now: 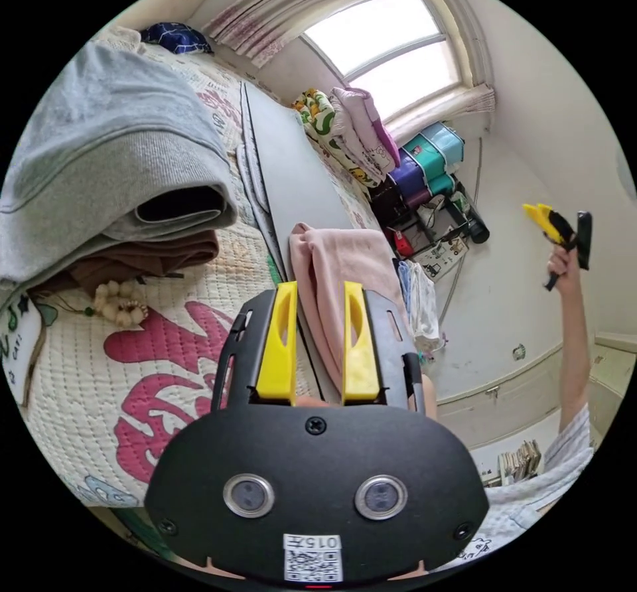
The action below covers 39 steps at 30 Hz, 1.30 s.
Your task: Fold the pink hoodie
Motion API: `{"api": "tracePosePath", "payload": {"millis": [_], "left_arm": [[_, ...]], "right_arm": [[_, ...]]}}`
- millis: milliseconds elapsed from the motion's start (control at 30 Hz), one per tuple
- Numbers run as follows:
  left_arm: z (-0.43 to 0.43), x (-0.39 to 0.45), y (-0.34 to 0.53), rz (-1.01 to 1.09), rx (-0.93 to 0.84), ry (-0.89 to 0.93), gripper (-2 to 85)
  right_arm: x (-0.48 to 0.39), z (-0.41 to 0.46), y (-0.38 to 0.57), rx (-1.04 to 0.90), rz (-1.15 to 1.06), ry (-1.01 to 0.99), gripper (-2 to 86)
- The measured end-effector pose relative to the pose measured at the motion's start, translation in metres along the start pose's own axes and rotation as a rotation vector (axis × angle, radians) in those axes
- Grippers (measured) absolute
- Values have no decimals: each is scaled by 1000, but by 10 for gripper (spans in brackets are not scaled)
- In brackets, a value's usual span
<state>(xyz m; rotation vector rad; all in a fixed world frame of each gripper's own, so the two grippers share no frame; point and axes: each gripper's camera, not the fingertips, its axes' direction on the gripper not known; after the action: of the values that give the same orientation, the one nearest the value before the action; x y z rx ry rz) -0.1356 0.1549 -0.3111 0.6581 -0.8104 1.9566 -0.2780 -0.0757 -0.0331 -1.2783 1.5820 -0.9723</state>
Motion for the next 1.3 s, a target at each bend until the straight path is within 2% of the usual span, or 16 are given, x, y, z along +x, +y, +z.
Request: {"api": "tracePosePath", "payload": {"millis": [200, 333, 367, 467, 533, 700, 867, 967, 1100, 1200, 1300], "left_arm": [[33, -32, -9, -69, 19, 108, 175], [46, -47, -16, -71, 21, 43, 209], [51, -54, -18, -76, 15, 15, 215], [70, -67, -28, -71, -37, 100, 222], [82, -72, -29, -46, -89, 47, 222], [85, -86, -29, -25, -64, 91, 212], [89, -103, -38, -22, -86, 154, 199], [88, -101, -42, -11, -102, 134, 196], [77, -103, -35, -60, -70, 128, 184], [69, -115, -32, -80, -80, 175, 152], [57, -106, -32, -32, -101, 169, 118]], "right_arm": [[195, 183, 102, -56, 378, -306, 159], [255, 238, 146, -29, 527, -315, 178], [263, 250, 148, -42, 521, -318, 183], [274, 280, 137, -113, 470, -367, 211], [278, 297, 130, -144, 442, -385, 220], [302, 341, 121, -275, 421, -415, 239], [303, 342, 106, -354, 353, -403, 239], [273, 343, 88, -337, 232, -439, 237], [223, 352, 58, -412, 41, -449, 237], [234, 344, 58, -483, 29, -483, 236], [250, 325, 76, -464, 49, -534, 217]]}}
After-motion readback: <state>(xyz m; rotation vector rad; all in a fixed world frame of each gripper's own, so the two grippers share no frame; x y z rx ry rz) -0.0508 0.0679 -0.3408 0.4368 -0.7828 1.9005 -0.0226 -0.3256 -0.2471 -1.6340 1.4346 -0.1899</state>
